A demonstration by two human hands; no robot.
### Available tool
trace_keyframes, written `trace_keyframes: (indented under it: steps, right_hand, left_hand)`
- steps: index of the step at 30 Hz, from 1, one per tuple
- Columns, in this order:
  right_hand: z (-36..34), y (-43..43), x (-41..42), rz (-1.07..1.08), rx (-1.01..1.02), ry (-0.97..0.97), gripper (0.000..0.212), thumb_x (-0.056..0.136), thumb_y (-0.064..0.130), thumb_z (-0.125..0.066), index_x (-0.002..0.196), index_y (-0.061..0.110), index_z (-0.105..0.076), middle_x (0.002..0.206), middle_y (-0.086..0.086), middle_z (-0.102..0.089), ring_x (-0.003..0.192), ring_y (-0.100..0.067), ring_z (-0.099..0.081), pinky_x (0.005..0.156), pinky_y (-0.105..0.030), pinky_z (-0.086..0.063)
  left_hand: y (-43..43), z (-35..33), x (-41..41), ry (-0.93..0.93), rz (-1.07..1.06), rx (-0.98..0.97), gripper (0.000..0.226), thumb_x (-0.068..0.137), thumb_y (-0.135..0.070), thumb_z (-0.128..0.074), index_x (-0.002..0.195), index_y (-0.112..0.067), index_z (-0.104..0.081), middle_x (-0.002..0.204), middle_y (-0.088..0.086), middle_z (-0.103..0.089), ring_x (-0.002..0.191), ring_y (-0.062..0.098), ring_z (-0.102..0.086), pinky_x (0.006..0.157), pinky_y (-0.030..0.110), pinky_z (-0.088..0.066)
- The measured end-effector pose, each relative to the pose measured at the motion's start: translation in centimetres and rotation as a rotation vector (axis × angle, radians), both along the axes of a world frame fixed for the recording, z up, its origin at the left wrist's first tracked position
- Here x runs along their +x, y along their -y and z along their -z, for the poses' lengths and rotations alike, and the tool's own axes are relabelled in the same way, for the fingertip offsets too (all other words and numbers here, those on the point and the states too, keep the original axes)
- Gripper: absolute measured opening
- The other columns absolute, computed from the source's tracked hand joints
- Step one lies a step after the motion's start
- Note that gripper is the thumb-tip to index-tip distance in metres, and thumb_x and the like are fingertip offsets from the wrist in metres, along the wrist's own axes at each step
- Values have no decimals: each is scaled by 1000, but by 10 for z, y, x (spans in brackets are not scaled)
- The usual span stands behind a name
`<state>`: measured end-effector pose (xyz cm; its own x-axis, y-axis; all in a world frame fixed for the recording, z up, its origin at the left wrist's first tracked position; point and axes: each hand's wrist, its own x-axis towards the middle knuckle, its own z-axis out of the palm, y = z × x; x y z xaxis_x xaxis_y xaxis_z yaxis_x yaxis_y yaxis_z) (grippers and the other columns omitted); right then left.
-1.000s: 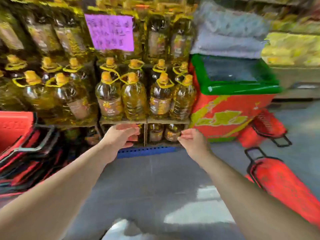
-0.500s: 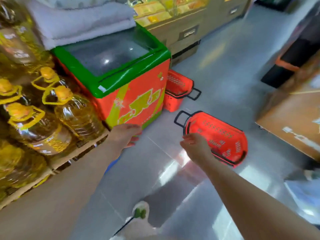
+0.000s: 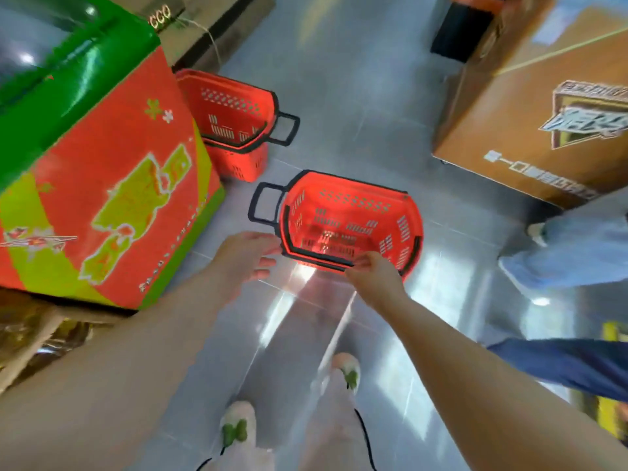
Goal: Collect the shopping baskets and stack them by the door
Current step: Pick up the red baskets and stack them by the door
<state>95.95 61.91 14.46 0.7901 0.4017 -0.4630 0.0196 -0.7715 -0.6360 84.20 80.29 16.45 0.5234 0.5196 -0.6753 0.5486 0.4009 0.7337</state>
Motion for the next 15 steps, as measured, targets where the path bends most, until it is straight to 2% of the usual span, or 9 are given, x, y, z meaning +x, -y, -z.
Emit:
trace_keyframes:
  steps: [1, 4, 7, 10, 15]
  right_hand:
    - [12, 5, 13, -9, -2, 0, 16, 80, 16, -64, 96, 13, -65, 104, -15, -70, 96, -34, -64, 84, -43, -51]
    - [64, 30, 63, -39, -52, -21, 33, 79, 11, -64, 112, 5, -62, 113, -16, -67, 105, -33, -62, 92, -41, -48]
    - [131, 50, 100, -93, -121, -68, 45, 77, 12, -67, 120, 9, -58, 117, -16, -65, 102, -36, -63, 90, -44, -50]
    - [192, 66, 126, -170, -217, -24, 56, 75, 14, -72, 128, 9, -55, 123, -17, -63, 111, -33, -58, 97, -37, -44]
    - [282, 80, 165, -406, -334, 112, 68, 75, 23, -74, 135, 7, -46, 133, -18, -53, 124, -35, -46, 105, -37, -35]
  left_hand:
    - [6, 9, 13, -11, -17, -12, 3, 88, -20, -63, 86, -20, -63, 82, -1, -69, 69, 14, -60, 63, 26, -48]
    - [37, 53, 63, -58, -53, -86, 3, 87, -19, -64, 85, -19, -63, 80, 0, -69, 66, 14, -59, 62, 25, -48]
    - [61, 110, 101, -100, -80, -156, 5, 88, -20, -62, 83, -20, -62, 79, -1, -67, 65, 13, -58, 62, 24, -47]
    - [82, 171, 126, -154, -89, -192, 9, 88, -18, -61, 79, -20, -61, 75, -1, -64, 61, 12, -54, 58, 21, -45]
    - [93, 252, 150, -253, -68, -208, 9, 89, -19, -61, 80, -19, -60, 79, 2, -64, 64, 15, -54, 63, 25, -45]
